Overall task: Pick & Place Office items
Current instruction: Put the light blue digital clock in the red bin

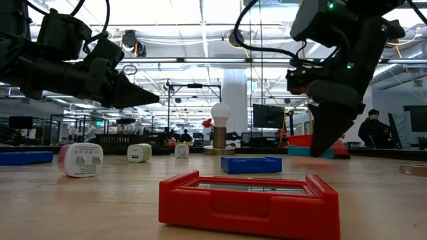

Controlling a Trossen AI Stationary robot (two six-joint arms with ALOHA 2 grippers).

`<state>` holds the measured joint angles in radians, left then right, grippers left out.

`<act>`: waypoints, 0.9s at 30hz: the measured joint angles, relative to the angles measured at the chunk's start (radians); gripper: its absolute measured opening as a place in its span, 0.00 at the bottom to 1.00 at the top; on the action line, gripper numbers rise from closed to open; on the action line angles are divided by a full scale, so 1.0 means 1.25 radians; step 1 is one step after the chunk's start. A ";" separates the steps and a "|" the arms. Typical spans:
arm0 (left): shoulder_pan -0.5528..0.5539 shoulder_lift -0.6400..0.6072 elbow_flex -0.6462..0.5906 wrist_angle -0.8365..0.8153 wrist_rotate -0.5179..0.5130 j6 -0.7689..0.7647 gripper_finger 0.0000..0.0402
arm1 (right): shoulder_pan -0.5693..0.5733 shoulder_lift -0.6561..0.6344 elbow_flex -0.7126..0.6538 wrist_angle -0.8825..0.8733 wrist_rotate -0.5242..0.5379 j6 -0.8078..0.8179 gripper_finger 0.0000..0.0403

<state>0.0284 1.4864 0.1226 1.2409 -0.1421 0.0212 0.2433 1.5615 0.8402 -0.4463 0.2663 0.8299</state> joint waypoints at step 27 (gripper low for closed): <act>0.000 0.000 0.000 -0.009 0.000 -0.005 0.08 | -0.002 -0.006 -0.041 -0.100 -0.022 0.141 0.37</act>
<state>0.0284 1.4864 0.1226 1.2301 -0.1417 0.0143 0.2405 1.5543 0.7895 -0.5709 0.2382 1.0063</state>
